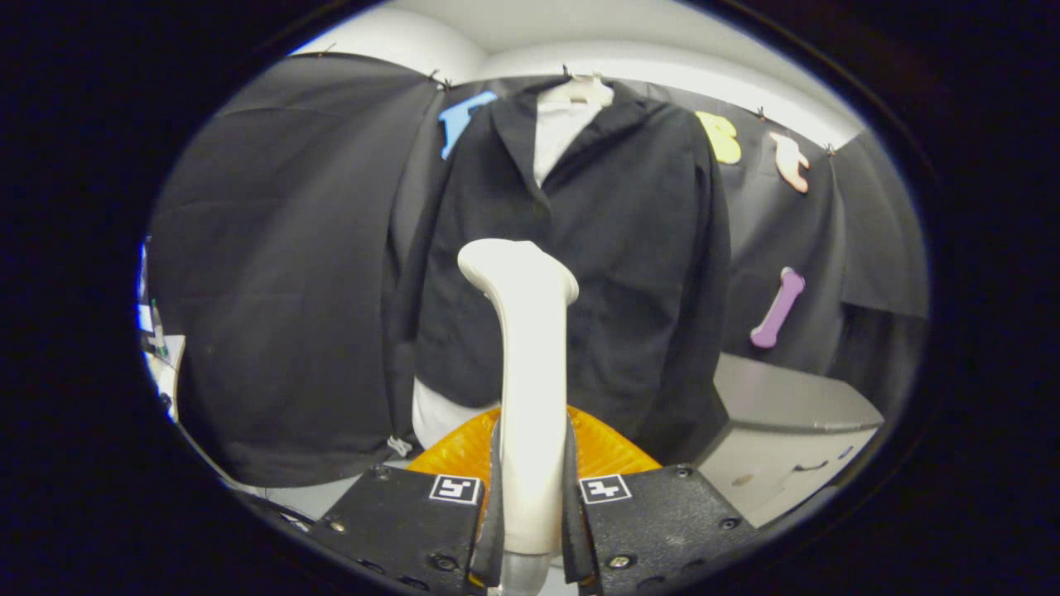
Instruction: Iron the clothes twice with a garment steamer, once on the left side and once on the right side.
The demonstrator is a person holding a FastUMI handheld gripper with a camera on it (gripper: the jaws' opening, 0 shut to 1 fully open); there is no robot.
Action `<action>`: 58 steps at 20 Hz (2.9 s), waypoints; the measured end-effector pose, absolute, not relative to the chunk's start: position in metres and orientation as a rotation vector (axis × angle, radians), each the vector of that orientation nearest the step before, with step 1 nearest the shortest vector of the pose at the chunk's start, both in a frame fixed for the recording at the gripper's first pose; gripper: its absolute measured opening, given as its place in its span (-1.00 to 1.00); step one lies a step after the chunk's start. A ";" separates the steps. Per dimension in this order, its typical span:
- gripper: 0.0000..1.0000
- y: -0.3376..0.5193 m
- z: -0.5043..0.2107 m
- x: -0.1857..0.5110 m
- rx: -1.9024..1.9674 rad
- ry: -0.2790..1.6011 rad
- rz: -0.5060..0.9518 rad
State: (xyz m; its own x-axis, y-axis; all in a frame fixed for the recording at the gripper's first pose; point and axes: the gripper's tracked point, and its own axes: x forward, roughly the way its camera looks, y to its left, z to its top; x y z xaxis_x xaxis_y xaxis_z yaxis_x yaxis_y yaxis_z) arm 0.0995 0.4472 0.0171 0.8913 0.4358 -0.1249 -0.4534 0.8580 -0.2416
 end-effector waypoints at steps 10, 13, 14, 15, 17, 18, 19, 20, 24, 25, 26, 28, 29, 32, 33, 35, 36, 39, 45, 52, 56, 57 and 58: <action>-0.39 0.530 0.170 0.136 -0.217 -0.328 0.518; -0.39 0.545 0.200 0.148 -0.196 -0.395 0.517; -0.39 0.550 0.210 0.151 -0.191 -0.419 0.517; -0.39 0.555 0.221 0.155 -0.184 -0.445 0.519; -0.39 0.566 0.239 0.160 -0.181 -0.495 0.524; -0.39 0.572 0.247 0.163 -0.185 -0.516 0.528; -0.39 0.579 0.254 0.166 -0.193 -0.533 0.530; -0.39 0.585 0.260 0.170 -0.201 -0.550 0.531; -0.39 0.605 0.272 0.186 -0.203 -0.577 0.525; -0.39 0.609 0.270 0.191 -0.202 -0.565 0.525; -0.38 0.611 0.264 0.196 -0.206 -0.548 0.526; -0.38 0.607 0.246 0.205 -0.210 -0.500 0.530; -0.39 0.606 0.239 0.206 -0.214 -0.483 0.537; -0.39 0.597 0.223 0.208 -0.220 -0.448 0.538; -0.39 0.593 0.221 0.207 -0.218 -0.441 0.534; -0.39 0.585 0.212 0.206 -0.212 -0.422 0.535; -0.39 0.582 0.207 0.206 -0.215 -0.411 0.538; -0.39 0.569 0.189 0.210 -0.225 -0.348 0.549; -0.39 0.554 0.167 0.201 -0.251 -0.319 0.564; -0.39 0.537 0.138 0.189 -0.290 -0.270 0.578; -0.39 0.520 0.122 0.187 -0.291 -0.232 0.556; -0.39 0.517 0.116 0.187 -0.292 -0.218 0.556; -0.39 0.514 0.110 0.186 -0.293 -0.201 0.555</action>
State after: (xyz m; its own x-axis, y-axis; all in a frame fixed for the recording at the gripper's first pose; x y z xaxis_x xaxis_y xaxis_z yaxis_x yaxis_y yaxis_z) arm 0.1862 0.5139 0.1104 0.8317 0.5444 0.1086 -0.4876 0.8100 -0.3257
